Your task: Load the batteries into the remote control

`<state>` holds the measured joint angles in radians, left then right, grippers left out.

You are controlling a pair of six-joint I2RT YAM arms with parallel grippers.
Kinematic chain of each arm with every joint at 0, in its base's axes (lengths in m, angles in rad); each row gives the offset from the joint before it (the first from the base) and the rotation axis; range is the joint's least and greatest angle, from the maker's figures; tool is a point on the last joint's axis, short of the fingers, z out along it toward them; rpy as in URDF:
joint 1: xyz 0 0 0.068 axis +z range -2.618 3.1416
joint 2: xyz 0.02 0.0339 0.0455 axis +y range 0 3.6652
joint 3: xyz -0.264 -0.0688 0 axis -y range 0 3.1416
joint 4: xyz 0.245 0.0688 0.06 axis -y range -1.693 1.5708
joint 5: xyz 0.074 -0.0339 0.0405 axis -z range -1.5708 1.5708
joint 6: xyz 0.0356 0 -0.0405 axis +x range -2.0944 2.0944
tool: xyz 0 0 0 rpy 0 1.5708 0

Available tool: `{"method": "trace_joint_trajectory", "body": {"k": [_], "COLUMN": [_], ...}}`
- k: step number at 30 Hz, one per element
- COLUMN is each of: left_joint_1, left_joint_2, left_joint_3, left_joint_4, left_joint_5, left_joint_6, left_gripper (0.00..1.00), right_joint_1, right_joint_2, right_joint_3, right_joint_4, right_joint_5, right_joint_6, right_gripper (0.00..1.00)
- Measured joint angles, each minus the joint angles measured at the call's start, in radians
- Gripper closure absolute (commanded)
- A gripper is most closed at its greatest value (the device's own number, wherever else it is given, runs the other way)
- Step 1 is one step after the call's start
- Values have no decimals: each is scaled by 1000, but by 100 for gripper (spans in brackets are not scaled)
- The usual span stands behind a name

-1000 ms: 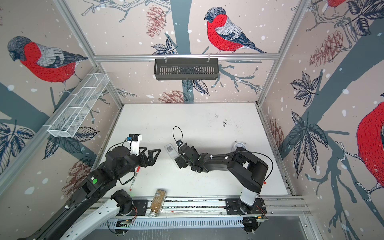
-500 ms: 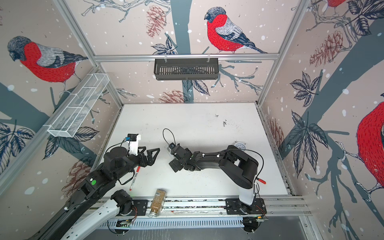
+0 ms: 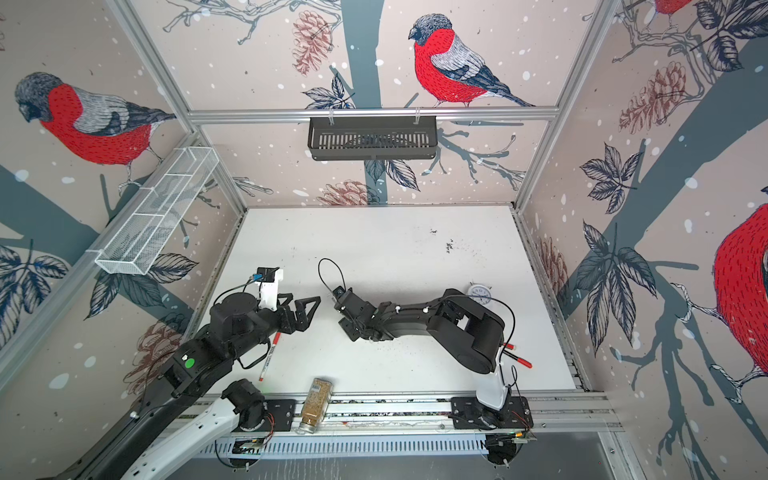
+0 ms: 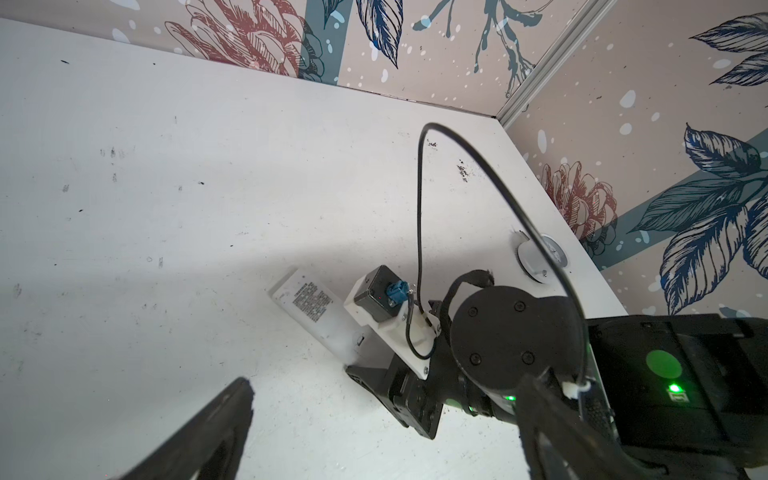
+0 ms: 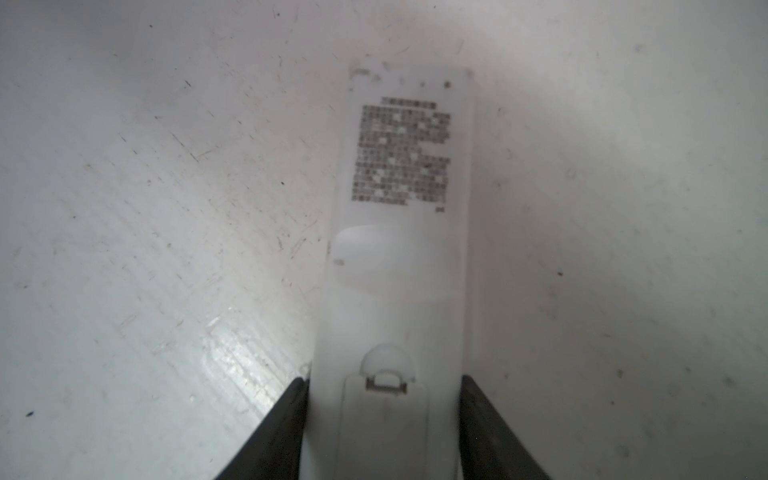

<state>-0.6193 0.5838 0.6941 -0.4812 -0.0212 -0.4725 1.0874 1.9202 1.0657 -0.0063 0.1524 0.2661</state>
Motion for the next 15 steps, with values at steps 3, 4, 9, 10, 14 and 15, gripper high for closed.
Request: {"method": "trace_joint_trajectory", "body": {"k": [3, 4, 9, 10, 14, 15], "left_joint_1": [0, 0, 0, 0, 0, 0], "left_joint_2": [17, 20, 26, 26, 44, 54], "left_joint_3": [-4, -12, -80, -96, -147, -159], "left_joint_4": [9, 24, 118, 143, 269, 311], "left_joint_5": [19, 21, 69, 79, 143, 161], "left_joint_6": [1, 1, 0, -2, -20, -22], "left_gripper": [2, 2, 3, 3, 2, 2], "right_joint_1": [-6, -13, -79, -97, -174, -193], "right_joint_2": [-11, -25, -150, -185, -323, -362], "right_joint_3": [-14, -26, -108, -125, -192, -211], "right_joint_4": [9, 8, -9, 0, 47, 64], "right_joint_5": [-5, -22, -106, -131, -259, -294], "right_joint_6": [17, 15, 18, 18, 14, 13], "right_gripper": [52, 52, 52, 53, 53, 53]}}
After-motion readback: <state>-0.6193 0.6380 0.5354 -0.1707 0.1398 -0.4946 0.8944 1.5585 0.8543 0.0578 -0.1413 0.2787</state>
